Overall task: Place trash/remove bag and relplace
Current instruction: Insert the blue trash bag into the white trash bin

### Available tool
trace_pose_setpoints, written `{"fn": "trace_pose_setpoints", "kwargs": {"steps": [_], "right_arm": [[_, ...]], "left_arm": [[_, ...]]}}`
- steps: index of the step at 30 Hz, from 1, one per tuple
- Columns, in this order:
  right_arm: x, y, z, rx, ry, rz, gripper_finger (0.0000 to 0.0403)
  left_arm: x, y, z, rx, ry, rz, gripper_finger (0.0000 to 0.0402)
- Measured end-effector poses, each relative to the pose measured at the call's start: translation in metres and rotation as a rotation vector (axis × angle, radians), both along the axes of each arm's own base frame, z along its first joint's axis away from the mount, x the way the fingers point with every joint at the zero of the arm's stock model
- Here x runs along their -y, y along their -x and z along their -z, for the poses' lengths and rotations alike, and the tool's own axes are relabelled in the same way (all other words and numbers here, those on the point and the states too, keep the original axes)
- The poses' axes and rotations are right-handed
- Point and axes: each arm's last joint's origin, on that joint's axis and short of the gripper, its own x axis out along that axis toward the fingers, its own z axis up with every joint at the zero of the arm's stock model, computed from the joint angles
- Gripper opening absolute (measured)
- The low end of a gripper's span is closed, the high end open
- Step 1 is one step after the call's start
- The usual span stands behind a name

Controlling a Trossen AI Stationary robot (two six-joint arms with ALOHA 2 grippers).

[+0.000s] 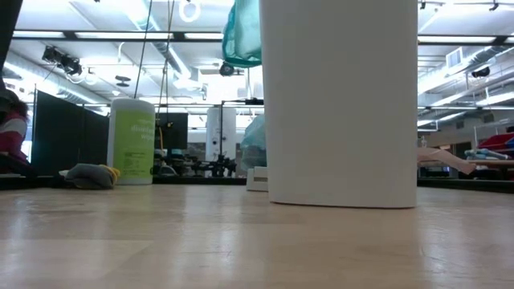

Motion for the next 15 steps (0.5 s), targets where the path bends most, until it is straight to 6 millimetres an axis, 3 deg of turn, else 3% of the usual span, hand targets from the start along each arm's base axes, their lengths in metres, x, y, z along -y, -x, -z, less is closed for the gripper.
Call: {"fn": "trace_pose_setpoints", "kwargs": {"steps": [8,15], "right_arm": [[0.023,-0.003,0.001,0.071,0.075,0.115,0.0],[0.027,0.018,-0.017,0.193,0.075,0.099,0.0]], "left_arm": [[0.005,0.0,0.001,-0.006,0.017,0.037,0.0004],[0.014,0.03,-0.023,0.053,-0.058,0.208,0.0004]]}}
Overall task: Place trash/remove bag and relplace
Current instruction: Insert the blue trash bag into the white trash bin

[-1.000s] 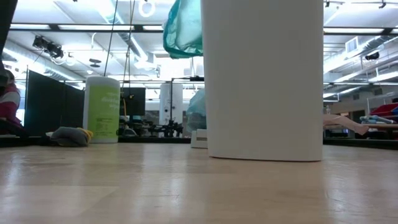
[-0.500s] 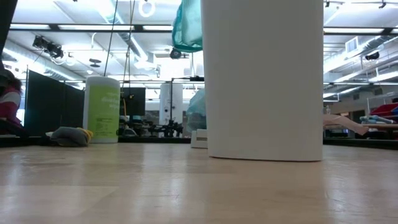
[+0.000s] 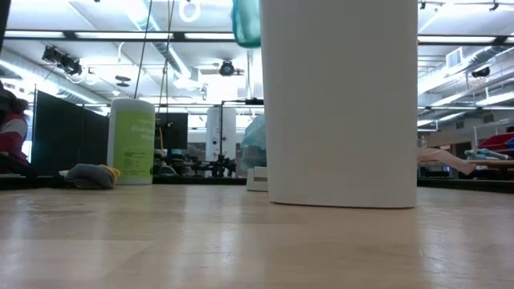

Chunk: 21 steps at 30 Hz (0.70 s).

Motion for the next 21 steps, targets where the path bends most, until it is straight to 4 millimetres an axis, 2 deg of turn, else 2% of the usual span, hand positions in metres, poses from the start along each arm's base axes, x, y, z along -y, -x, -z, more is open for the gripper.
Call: {"fn": "trace_pose_setpoints", "kwargs": {"steps": [2,6,9,12,17,21], "right_arm": [[0.001,0.007,-0.005,0.055,0.031,0.019,0.0],[0.002,0.013,-0.009,0.161,0.154,0.103,0.0],[0.005,0.015,0.001,0.092,0.212,0.113,0.0],[0.017,0.018,0.008,0.021,0.274,0.176,0.0],[0.04,0.015,0.017,-0.01,0.288,0.255,0.0],[0.063,0.013,0.039,-0.136,0.31,0.351,0.0]], "left_arm": [[0.001,0.009,-0.007,0.024,-0.004,0.003,0.0004],[-0.004,0.015,-0.011,0.04,0.001,-0.02,0.0004],[-0.01,0.016,-0.01,0.026,0.026,0.035,0.0004],[-0.011,0.018,-0.012,0.047,0.025,0.136,0.0004],[-0.01,0.028,-0.021,0.101,0.002,0.141,0.0004],[-0.01,0.032,-0.023,0.11,-0.002,0.14,0.0004]]}}
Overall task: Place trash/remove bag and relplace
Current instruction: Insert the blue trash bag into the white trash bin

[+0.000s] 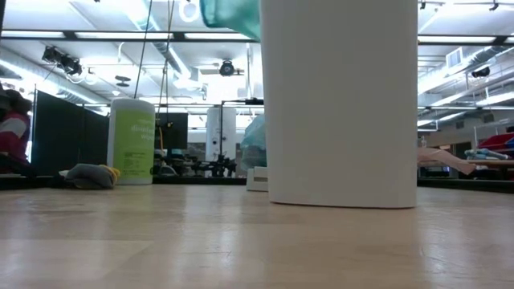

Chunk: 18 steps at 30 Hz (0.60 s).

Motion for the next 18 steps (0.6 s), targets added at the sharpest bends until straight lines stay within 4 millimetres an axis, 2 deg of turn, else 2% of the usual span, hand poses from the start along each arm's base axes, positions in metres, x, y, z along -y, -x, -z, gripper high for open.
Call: {"fn": "trace_pose_setpoints", "kwargs": {"steps": [5,9,12,14,16,18], "right_arm": [[0.027,-0.012,0.023,-0.081,-0.087,0.184,0.0],[0.03,-0.01,0.029,-0.141,-0.179,0.177,0.0],[0.024,0.006,0.022,-0.178,-0.206,0.141,0.0],[0.022,0.024,0.011,-0.169,-0.191,0.153,0.0],[0.022,0.041,-0.001,-0.131,-0.141,0.208,0.0],[0.024,0.049,-0.012,-0.056,-0.067,0.296,0.0]], "left_arm": [[0.0,-0.001,0.003,-0.031,0.008,0.004,0.0004],[0.001,-0.009,0.01,-0.09,0.031,0.017,0.0004],[0.003,-0.019,0.017,-0.129,0.048,0.035,0.0004],[0.005,-0.021,0.019,-0.139,0.049,0.043,0.0004],[0.007,-0.028,0.023,-0.137,0.04,0.049,0.0004],[0.011,-0.032,0.026,-0.147,0.018,0.049,0.0004]]}}
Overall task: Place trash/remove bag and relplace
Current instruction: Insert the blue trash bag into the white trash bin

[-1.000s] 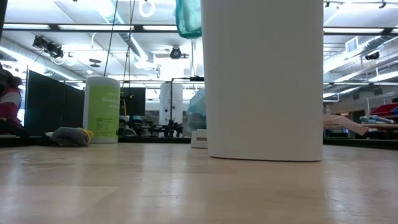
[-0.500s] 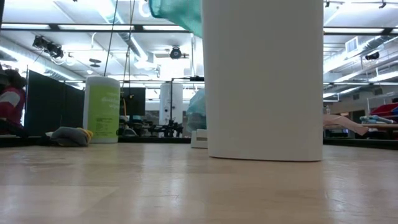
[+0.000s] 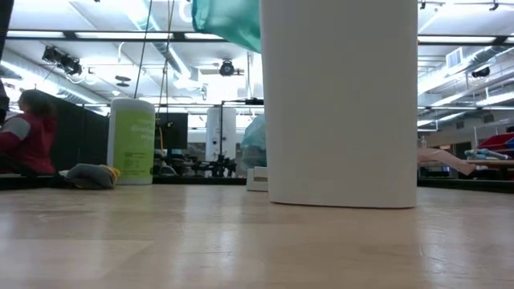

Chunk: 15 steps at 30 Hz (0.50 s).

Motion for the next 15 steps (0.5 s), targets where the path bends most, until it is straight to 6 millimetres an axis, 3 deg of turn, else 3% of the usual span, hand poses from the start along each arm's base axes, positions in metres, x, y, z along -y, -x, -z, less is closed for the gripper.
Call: {"fn": "trace_pose_setpoints", "kwargs": {"steps": [4,7,10,15], "right_arm": [[0.014,0.009,-0.02,0.123,0.163,0.282,0.0],[0.027,0.016,-0.032,0.181,0.187,0.486,0.0],[0.034,0.017,-0.032,0.169,0.157,0.551,0.0],[0.033,0.008,-0.024,0.122,0.132,0.511,0.0]], "left_arm": [[0.01,-0.013,0.008,0.004,-0.049,0.013,0.0003],[0.018,-0.017,0.012,-0.006,-0.121,0.005,0.0003],[0.024,-0.02,0.02,-0.087,-0.2,-0.074,0.0003],[0.025,-0.024,0.036,-0.252,-0.261,-0.167,0.0003]]}}
